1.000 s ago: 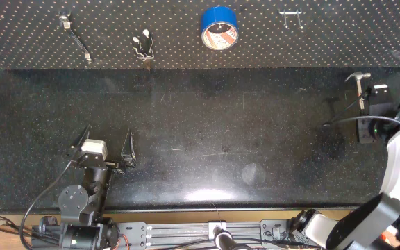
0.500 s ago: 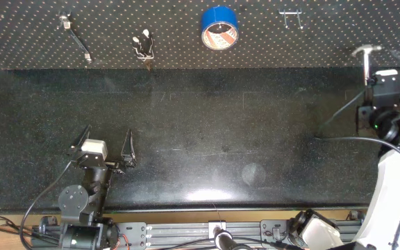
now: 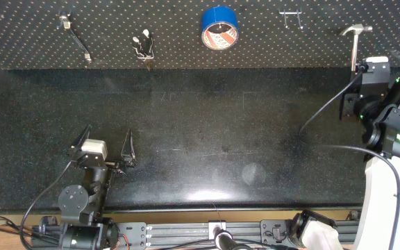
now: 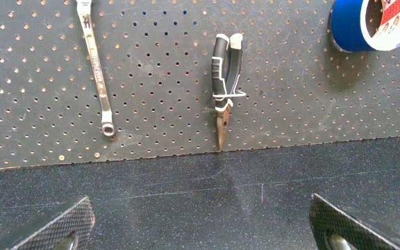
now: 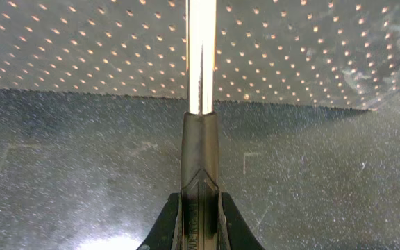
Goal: Place Tools Onto Pegboard
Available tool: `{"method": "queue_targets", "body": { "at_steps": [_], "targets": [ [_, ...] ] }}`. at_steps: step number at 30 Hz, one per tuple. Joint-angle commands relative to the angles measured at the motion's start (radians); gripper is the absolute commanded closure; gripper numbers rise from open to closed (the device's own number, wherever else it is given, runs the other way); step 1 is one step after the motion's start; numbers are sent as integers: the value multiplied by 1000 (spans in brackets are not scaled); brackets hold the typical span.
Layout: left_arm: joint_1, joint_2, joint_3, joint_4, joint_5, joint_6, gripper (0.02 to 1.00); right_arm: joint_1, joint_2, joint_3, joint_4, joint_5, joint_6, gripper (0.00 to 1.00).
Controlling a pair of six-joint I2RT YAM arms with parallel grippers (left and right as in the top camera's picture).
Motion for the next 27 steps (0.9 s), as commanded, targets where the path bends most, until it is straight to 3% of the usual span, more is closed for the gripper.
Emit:
{"method": "queue_targets", "body": {
  "at_steps": [1, 10, 18, 27],
  "targets": [
    [-4, -10, -2, -8, -11, -5, 23, 82, -68, 47, 8, -14, 38, 925],
    [-4, -10, -2, -8, -11, -5, 23, 209, -206, 47, 55, -14, 124, 925],
    [-4, -10, -2, -8, -11, -5, 23, 213, -108, 47, 107, -14, 122, 925],
    [-4, -10, -2, -8, -11, -5, 23, 301, -27, 47, 140, -6, 51, 928]
  ]
}}
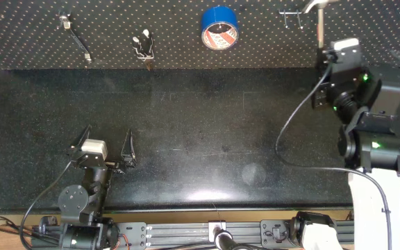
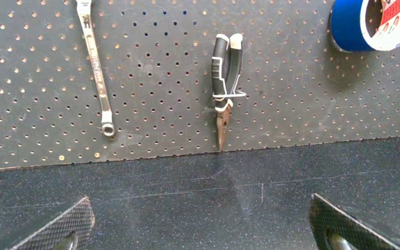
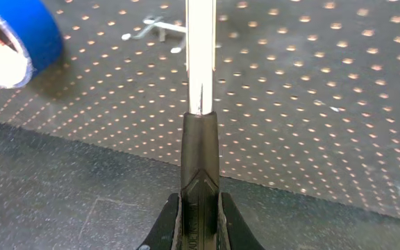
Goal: Place Tools Onto Pegboard
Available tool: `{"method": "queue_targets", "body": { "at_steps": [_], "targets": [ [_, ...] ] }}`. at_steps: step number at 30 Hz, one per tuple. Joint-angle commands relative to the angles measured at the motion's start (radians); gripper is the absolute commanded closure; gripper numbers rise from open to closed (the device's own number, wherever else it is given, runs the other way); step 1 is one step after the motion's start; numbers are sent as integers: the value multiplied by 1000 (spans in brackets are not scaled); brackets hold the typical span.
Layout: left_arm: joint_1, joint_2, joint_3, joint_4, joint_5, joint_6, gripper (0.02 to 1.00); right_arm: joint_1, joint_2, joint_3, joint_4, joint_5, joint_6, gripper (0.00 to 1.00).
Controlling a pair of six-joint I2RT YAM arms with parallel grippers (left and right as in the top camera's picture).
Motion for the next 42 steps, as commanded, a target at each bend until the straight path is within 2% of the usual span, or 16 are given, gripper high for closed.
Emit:
{"method": "queue_targets", "body": {
  "at_steps": [1, 6, 10, 12, 28, 38, 42],
  "targets": [
    [-4, -10, -2, -8, -11, -5, 23, 41, 56, 26, 13, 4, -40, 925],
    [-4, -10, -2, -8, -11, -5, 23, 101, 101, 26, 51, 102, -55, 925],
    [-4, -10, -2, -8, -11, -5, 23, 122, 124, 26, 85, 108, -47, 925],
    [-4, -10, -2, -8, -11, -5, 23, 122, 138, 26, 113, 146, -15, 925],
    [-4, -10, -2, -8, -11, -5, 23, 150, 190, 26, 142, 149, 53, 925],
    [-4, -10, -2, -8, -11, -5, 23, 167, 212, 26, 224, 154, 138, 925],
    [-4, -10, -2, -8, -11, -5, 23, 167, 223, 26, 246, 184, 174, 925]
  ]
}}
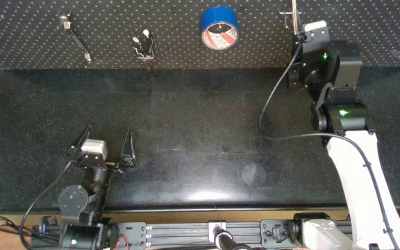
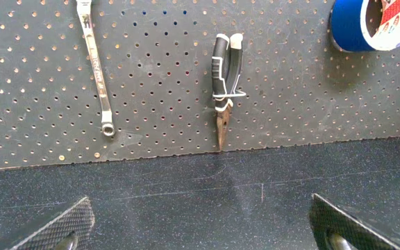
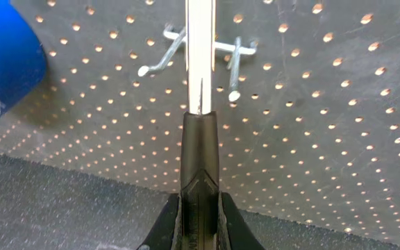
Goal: Place Tools Onto Pegboard
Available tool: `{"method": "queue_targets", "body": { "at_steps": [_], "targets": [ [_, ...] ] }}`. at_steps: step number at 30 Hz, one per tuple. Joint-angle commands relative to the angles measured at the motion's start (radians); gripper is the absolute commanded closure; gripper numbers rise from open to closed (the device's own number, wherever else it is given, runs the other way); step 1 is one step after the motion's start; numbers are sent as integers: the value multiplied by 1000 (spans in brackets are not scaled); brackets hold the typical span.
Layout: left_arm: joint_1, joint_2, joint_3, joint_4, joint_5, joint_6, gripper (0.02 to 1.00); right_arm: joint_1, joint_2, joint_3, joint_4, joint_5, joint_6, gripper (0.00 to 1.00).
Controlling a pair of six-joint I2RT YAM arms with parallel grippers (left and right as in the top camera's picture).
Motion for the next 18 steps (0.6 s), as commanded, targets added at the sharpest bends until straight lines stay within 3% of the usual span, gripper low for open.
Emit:
{"method": "queue_targets", "body": {
  "at_steps": [1, 9, 15, 18],
  "targets": [
    [-4, -10, -2, -8, -11, -5, 23, 7, 10, 26, 19, 27, 77, 925],
    [-4, -10, -2, -8, -11, -5, 23, 7, 16, 25, 13, 18, 180, 925],
    [-4, -10, -2, -8, -11, -5, 23, 18, 14, 25, -3, 12, 127, 925],
    [-4, -10, -2, -8, -11, -5, 23, 62, -1, 25, -24, 92, 103, 925]
  ]
}}
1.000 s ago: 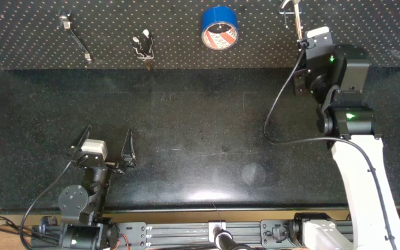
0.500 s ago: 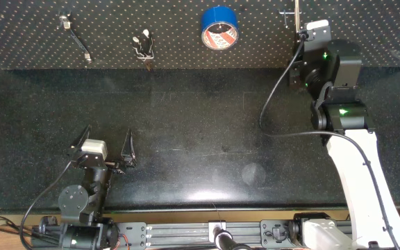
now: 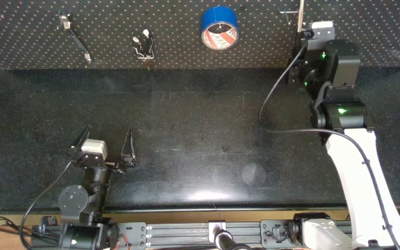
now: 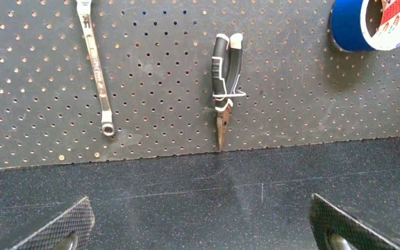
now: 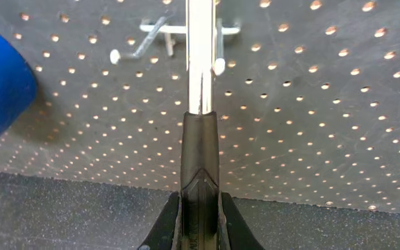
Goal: Place Tools Onto Pegboard
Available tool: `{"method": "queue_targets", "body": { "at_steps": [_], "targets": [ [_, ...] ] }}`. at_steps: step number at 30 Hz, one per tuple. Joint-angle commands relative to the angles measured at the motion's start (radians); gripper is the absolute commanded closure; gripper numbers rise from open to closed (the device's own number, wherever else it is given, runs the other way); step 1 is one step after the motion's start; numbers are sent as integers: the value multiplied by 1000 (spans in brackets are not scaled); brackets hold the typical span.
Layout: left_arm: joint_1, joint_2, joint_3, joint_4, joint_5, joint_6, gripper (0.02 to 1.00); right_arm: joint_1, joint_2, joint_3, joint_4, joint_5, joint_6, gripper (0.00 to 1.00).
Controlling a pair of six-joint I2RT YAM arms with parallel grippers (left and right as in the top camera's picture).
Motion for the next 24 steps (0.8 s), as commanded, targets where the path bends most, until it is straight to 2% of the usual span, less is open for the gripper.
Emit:
{"method": "queue_targets", "body": {
  "at_steps": [1, 24],
  "targets": [
    [-4, -10, -2, -8, -11, -5, 23, 63, -16, 25, -15, 87, -39, 923],
    [-4, -10, -2, -8, -11, -5, 23, 68, 24, 23, -25, 109, -33, 925]
  ]
}}
